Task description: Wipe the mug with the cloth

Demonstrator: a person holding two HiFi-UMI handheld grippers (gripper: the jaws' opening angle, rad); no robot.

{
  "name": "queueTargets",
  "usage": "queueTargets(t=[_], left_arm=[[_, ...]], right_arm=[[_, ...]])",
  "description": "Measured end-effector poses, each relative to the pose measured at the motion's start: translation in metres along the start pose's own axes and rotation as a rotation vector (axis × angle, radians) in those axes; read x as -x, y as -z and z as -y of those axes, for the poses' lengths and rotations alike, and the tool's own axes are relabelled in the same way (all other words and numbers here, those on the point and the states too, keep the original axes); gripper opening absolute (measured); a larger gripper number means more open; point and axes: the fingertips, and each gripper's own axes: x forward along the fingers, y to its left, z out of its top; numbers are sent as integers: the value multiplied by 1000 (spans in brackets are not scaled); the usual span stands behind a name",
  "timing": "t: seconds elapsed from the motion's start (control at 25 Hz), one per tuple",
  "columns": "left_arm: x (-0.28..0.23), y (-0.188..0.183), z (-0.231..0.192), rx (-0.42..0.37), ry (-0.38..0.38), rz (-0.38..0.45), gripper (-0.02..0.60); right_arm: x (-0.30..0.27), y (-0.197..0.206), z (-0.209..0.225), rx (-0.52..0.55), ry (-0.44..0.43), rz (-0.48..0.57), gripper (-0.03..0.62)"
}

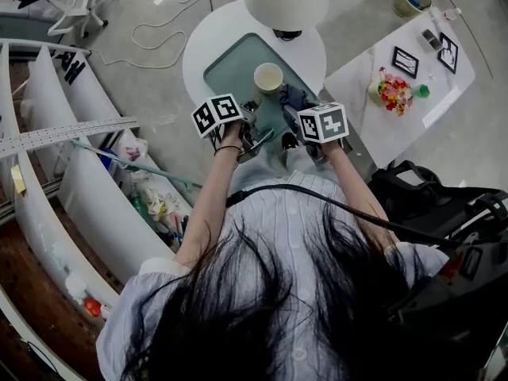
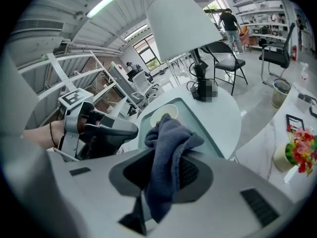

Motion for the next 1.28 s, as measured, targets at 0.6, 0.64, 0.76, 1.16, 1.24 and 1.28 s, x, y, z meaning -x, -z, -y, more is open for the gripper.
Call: queueTargets(t=[0.6, 0.64, 0.76, 1.16, 1.24, 1.28], left_arm=[[46, 24, 32, -434, -18, 124, 54], [49, 25, 34, -458, -21, 127, 52], [56, 28, 35, -518, -36, 134, 52], [72, 34, 27, -651, -70, 147, 52], [78, 36, 21, -718, -100, 134, 52], [82, 38, 18, -757, -115, 127, 52]], right_arm=[[15, 12, 8, 102, -45, -21, 94], [15, 13, 7, 101, -50, -18, 94], [15, 14, 0, 105, -66, -12, 94], [12, 24, -18, 114, -86, -18, 94], [11, 28, -23, 114, -82, -18, 94], [10, 29, -27, 113, -81, -18, 94]])
